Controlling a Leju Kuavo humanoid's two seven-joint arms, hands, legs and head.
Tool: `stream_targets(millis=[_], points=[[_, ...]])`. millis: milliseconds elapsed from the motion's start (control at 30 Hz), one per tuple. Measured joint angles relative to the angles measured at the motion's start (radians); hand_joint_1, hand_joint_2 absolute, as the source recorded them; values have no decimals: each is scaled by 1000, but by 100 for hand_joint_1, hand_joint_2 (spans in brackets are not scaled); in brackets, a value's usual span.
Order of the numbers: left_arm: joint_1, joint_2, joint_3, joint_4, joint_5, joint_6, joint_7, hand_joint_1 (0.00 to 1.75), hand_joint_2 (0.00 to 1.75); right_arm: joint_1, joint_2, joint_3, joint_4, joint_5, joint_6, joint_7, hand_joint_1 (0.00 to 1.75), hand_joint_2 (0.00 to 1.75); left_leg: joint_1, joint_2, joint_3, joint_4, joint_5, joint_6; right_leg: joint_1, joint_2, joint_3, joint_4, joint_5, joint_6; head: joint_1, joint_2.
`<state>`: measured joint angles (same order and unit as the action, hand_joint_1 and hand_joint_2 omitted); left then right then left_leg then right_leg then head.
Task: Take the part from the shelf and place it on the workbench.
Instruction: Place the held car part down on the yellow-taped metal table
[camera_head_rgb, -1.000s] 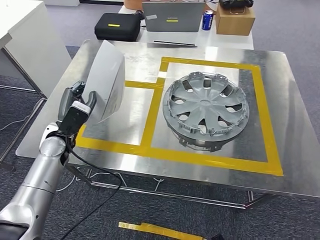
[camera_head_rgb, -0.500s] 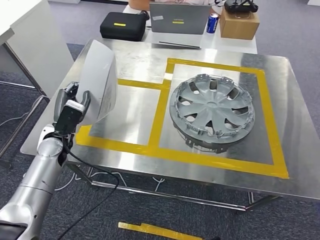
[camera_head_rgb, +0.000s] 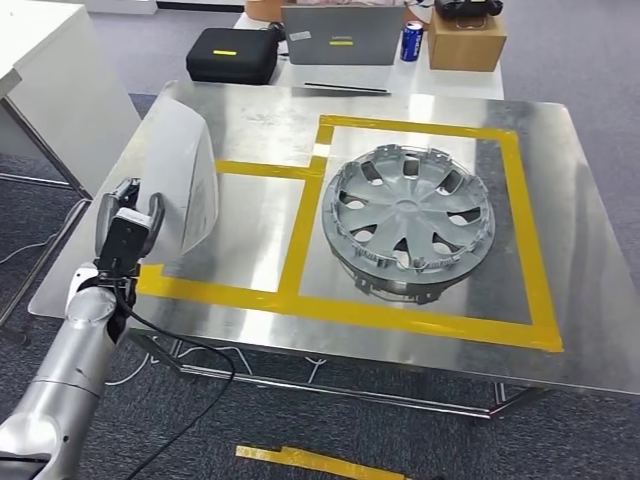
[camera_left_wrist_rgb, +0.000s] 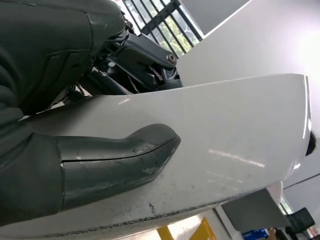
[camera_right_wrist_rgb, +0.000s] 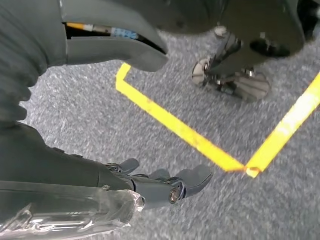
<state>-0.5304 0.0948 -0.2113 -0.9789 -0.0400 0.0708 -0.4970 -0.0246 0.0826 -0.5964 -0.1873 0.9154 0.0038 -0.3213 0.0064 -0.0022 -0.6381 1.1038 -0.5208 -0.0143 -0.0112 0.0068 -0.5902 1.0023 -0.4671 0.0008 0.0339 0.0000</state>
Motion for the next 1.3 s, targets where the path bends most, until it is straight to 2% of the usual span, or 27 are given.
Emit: stream_targets(millis=[67,100,133,167,233,267,333,433,500,567,600,633,667,733,767,800,900,967,1000,1067,1100,1133,1167,1200,1233,1300], points=[[8,9,14,9,3,0,-5,175,175,1,-1,0,0,-2,-2,-2,0,0,1,0,-60,128,-56,-4,1,1,0,0,-1,-5,-1,0],[14,12,21,13,3,0,-6,175,175,2,-1,0,0,-2,-2,-2,0,0,1,0,-81,169,-65,-5,2,1,0,1,-1,-5,-1,0],[19,14,27,18,4,0,-6,175,175,2,-1,0,0,-3,-3,-3,0,0,1,0,-87,176,-54,-4,2,1,0,1,-1,-5,-2,0],[23,16,34,22,5,1,-6,175,175,3,-1,0,0,-3,-3,-3,0,0,1,0,-74,147,-27,-2,3,2,1,2,-2,-5,-1,0],[24,18,48,28,9,1,-6,175,175,3,-1,0,0,-4,-3,-4,0,0,-1,0,-16,26,42,5,4,2,1,4,-4,-2,-2,0],[23,18,55,31,11,1,-5,173,175,3,-1,0,0,-5,-3,-5,0,0,-2,0,11,-32,61,9,6,2,0,6,-5,1,-1,0],[20,19,66,38,16,1,-2,164,175,3,-1,0,0,-6,-4,-6,0,0,-5,0,34,-83,64,14,9,2,-4,8,-5,9,0,0],[19,20,75,49,19,1,4,153,175,5,-2,0,0,-8,-6,-6,0,0,-1,0,37,-93,66,26,9,1,-12,15,-13,24,1,0],[16,20,76,58,18,-4,8,158,175,5,-4,0,0,-9,-6,-6,0,0,3,2,40,-97,69,36,7,0,-48,89,-56,34,4,0],[15,21,77,72,17,-14,15,166,175,7,-4,0,0,-11,-6,-6,0,0,1,2,40,-97,68,40,5,-1,-111,222,-116,40,7,0],[15,22,77,82,16,-19,18,168,175,9,-4,0,1,-12,-6,-6,0,0,1,2,40,-97,68,40,5,-1,-136,272,-130,41,7,0],[16,24,77,92,16,-23,21,170,175,10,-5,0,1,-13,-6,-6,0,0,0,2,40,-97,68,40,5,-1,-145,288,-126,42,7,0],[17,26,78,101,16,-25,23,168,175,11,-5,0,1,-15,-6,-6,0,0,0,1,40,-96,68,40,5,-1,-134,264,-103,41,7,0],[18,30,79,120,15,-27,24,160,175,11,-7,0,1,-18,-7,-8,0,0,0,1,43,-96,67,38,5,-1,-68,129,-38,35,7,0],[18,34,80,127,12,-26,23,157,175,10,-7,0,1,-19,-8,-9,0,0,-2,0,42,-95,66,35,6,-1,-34,65,-17,32,7,0],[18,37,81,134,6,-23,22,155,175,9,-7,0,1,-19,-9,-10,0,0,-3,0,41,-94,67,30,7,0,-11,23,-7,28,6,0],[19,51,82,150,-12,-12,15,154,175,14,-8,0,1,-20,-10,-12,0,0,-3,0,38,-95,68,15,9,3,0,3,-4,14,5,0],[18,59,83,158,-18,-7,13,152,175,17,-9,0,1,-21,-10,-13,0,0,-1,0,29,-72,46,4,6,2,2,-3,1,1,3,0],[18,63,84,161,-21,-4,12,152,175,17,-10,0,1,-21,-11,-13,0,0,1,0,13,-36,21,0,5,2,3,-6,3,-4,2,0],[18,70,86,169,-31,5,12,149,175,16,-12,-1,2,-21,-11,-14,0,0,3,0,-39,81,-39,-5,6,2,3,-6,2,-8,-1,0],[19,73,87,173,-39,12,12,148,175,17,-12,-1,2,-21,-11,-14,0,0,3,0,-62,134,-58,-7,6,2,3,-6,2,-9,0,0],[20,76,87,176,-47,18,11,148,175,17,-13,-1,3,-21,-11,-15,0,0,4,0,-75,162,-59,-9,7,2,3,-5,2,-9,0,0],[20,79,87,178,-55,24,10,148,175,17,-13,-1,3,-20,-11,-15,0,0,4,0,-72,156,-43,-9,7,2,4,-4,1,-8,0,0],[17,84,87,179,-63,30,10,148,175,18,-13,-1,4,-20,-11,-16,0,0,4,0,-51,115,-11,-8,7,2,4,-2,1,-8,0,0],[14,89,87,179,-68,34,9,148,175,18,-14,-1,5,-20,-11,-16,0,0,4,0,-22,54,24,-6,7,3,4,1,-1,-6,-1,0],[5,96,87,180,-75,39,9,148,175,18,-14,-1,5,-20,-11,-18,0,0,2,0,29,-50,60,-1,10,4,-1,7,-4,0,0,0]])
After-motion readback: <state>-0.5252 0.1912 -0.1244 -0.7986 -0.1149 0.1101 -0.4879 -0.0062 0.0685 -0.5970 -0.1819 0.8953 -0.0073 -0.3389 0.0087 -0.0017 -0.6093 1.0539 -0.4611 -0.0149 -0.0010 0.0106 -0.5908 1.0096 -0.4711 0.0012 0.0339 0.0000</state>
